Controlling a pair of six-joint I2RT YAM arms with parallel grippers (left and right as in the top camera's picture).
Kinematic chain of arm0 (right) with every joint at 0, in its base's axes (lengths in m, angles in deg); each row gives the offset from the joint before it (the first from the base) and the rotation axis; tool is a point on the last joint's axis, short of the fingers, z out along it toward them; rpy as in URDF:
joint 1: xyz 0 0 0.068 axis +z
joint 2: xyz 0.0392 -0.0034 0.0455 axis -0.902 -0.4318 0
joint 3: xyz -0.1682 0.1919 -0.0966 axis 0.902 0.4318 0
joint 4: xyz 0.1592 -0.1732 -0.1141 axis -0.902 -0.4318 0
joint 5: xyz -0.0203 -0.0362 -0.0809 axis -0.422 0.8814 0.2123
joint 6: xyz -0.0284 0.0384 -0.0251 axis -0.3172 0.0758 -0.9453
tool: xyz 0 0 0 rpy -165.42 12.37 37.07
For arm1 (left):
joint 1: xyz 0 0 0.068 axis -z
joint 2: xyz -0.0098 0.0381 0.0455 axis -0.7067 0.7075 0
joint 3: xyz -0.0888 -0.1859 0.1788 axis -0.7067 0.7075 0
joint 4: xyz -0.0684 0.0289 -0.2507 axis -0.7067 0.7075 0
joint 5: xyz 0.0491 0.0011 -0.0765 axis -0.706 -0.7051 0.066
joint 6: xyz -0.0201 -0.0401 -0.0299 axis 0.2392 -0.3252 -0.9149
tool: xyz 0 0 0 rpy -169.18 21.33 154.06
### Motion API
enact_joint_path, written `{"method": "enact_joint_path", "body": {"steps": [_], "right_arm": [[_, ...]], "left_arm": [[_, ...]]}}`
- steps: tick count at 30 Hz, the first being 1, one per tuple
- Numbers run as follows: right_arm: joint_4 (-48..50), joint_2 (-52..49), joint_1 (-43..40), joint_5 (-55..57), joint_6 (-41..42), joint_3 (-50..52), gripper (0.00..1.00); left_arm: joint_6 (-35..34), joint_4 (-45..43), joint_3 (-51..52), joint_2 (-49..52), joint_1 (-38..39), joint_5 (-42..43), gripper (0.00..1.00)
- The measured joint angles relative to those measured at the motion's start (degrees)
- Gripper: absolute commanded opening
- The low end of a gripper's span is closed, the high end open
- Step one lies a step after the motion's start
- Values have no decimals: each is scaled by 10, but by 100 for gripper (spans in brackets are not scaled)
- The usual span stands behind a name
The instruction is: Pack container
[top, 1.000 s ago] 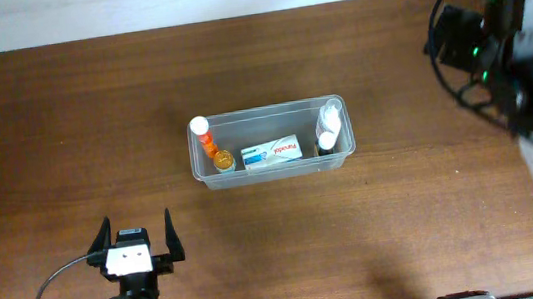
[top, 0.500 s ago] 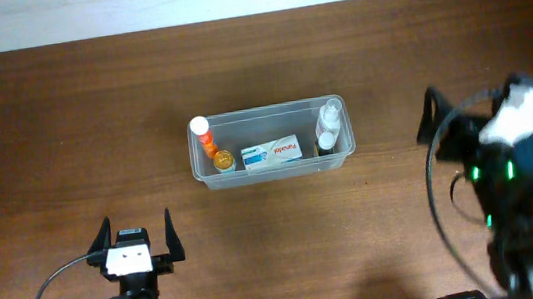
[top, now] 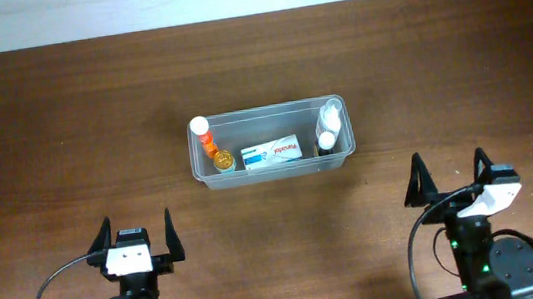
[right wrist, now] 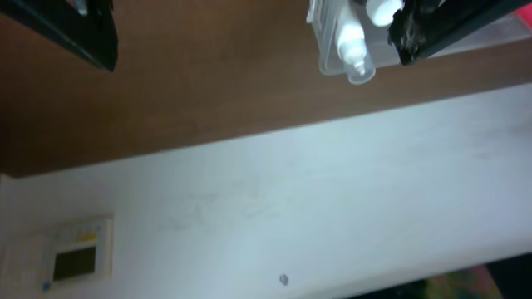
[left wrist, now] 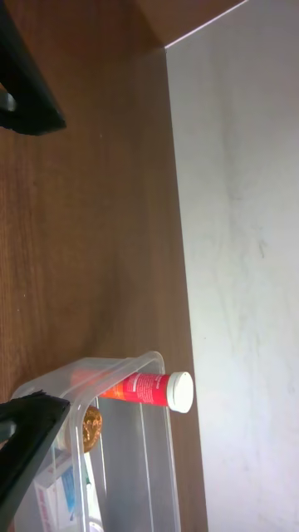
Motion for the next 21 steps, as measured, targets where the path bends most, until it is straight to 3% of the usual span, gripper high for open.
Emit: {"method": "enact_joint_path", "body": {"steps": [10,21], "right_arm": [[93,58,0,-18,0,123,98],[20,59,0,-22,-14,128,98]], "left_arm": [[0,0,0,0,0,0,100],[0,0,0,0,0,0,100]]}}
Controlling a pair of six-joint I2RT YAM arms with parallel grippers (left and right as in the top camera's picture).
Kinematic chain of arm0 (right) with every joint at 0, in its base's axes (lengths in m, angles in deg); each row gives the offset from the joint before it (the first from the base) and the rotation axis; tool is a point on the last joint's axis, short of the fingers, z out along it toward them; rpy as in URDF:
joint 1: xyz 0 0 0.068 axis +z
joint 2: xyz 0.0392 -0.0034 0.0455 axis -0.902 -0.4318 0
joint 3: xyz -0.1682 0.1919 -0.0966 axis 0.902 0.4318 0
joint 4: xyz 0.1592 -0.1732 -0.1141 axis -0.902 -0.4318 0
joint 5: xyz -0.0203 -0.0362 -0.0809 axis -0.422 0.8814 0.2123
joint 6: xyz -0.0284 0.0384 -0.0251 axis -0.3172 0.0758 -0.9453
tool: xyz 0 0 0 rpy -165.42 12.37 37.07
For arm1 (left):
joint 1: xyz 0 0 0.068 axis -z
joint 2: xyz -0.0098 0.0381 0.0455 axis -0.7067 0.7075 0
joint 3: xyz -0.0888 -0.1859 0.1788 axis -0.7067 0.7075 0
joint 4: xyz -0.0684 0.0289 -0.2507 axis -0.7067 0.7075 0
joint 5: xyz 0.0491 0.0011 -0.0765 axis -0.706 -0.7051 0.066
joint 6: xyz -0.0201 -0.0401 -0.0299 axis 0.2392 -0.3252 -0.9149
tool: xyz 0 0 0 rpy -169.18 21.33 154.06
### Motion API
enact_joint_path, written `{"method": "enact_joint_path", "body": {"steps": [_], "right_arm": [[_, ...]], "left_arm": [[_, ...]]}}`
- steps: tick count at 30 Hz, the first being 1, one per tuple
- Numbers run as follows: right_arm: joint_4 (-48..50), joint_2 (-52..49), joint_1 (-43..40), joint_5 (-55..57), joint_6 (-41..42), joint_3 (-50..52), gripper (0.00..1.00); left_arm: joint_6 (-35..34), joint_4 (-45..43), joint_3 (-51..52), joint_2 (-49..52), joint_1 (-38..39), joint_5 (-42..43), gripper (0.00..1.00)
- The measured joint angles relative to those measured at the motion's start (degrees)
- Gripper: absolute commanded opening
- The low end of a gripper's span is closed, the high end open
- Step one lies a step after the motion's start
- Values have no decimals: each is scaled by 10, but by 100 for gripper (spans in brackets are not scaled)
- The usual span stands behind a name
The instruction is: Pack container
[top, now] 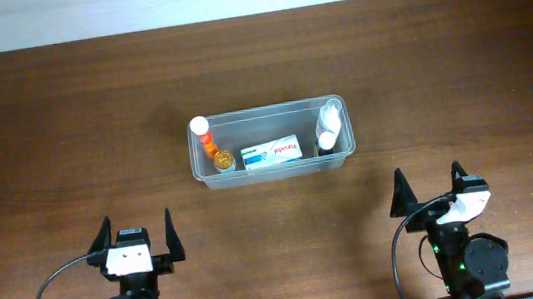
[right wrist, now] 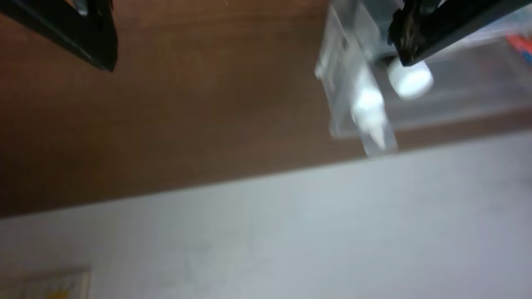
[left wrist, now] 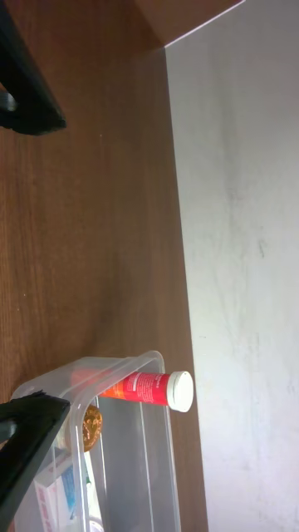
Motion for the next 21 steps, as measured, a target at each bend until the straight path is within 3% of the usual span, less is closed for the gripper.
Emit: {"method": "enact_joint_path", "body": {"steps": [7,21], "right_arm": [[-1,1,0,-6,-63,0,98],[-1,1,0,-8,-86,0,98]], "left_arm": [[0,0,0,0,0,0,100],[0,0,0,0,0,0,100]]}}
